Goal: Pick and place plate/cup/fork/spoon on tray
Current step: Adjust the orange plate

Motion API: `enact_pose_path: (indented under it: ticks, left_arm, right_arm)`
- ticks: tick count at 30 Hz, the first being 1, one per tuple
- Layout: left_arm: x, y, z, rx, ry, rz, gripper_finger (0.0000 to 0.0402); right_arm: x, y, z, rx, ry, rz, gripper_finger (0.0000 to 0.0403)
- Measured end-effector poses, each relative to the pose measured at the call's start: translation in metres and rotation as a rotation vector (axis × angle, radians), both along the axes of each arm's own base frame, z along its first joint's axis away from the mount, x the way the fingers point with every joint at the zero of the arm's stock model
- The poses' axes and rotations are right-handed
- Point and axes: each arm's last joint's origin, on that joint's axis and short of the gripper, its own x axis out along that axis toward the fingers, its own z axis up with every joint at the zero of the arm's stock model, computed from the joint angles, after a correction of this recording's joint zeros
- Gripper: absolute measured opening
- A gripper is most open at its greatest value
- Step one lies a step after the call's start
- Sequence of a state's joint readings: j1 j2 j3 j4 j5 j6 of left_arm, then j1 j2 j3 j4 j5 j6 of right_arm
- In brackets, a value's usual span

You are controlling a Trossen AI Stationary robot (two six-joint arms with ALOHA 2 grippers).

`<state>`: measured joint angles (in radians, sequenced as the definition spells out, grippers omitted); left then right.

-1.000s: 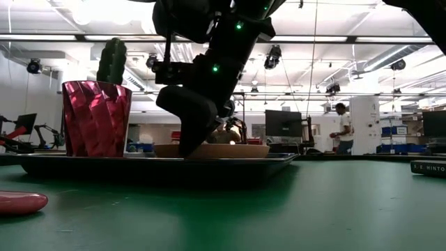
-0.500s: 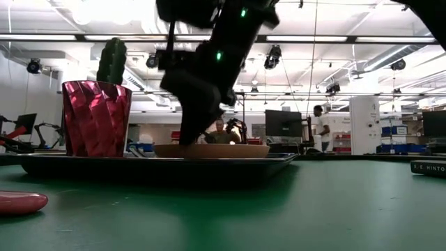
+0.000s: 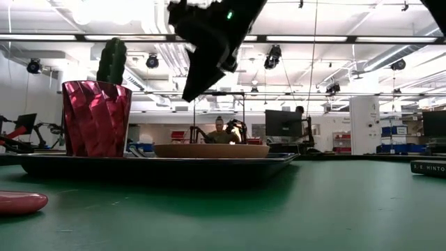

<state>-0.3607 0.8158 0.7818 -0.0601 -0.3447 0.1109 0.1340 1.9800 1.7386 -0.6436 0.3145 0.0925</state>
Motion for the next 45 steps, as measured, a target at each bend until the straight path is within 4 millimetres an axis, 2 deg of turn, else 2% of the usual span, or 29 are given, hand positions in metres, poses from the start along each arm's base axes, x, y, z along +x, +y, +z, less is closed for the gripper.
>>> enact_pose_path:
  ticks: [4, 10, 13, 17, 22, 27, 37, 45]
  left_arm:
    - [0.000, 0.000, 0.000, 0.001, 0.000, 0.000, 0.0061]
    - [0.000, 0.000, 0.000, 0.000, 0.000, 0.000, 0.0061]
    - [0.000, 0.000, 0.000, 0.000, 0.000, 0.000, 0.0061]
    - [0.000, 0.000, 0.000, 0.000, 0.000, 0.000, 0.0061]
    - [0.000, 0.000, 0.000, 0.001, 0.000, 0.000, 0.0061]
    - [0.000, 0.000, 0.000, 0.001, 0.000, 0.000, 0.0061]
    - [0.000, 0.000, 0.000, 0.000, -0.001, 0.000, 0.0061]
    - [0.000, 0.000, 0.000, 0.000, -0.001, 0.000, 0.0061]
  right_arm:
    - [0.005, -0.031, -0.010, -0.016, -0.031, -0.013, 0.0016]
    - [0.001, -0.080, -0.042, 0.071, -0.078, -0.042, 0.0009]
    - [-0.006, -0.097, -0.059, 0.094, -0.092, -0.077, 0.0009]
    - [-0.014, -0.108, -0.073, 0.098, -0.070, -0.103, 0.0009]
    - [-0.022, -0.108, -0.087, 0.148, -0.038, -0.076, 0.0009]
    - [-0.022, -0.095, -0.088, 0.265, -0.035, -0.005, 0.0009]
    - [-0.021, -0.078, -0.088, 0.279, -0.029, 0.033, 0.0009]
    - [-0.021, -0.073, -0.087, 0.289, -0.028, 0.035, 0.0009]
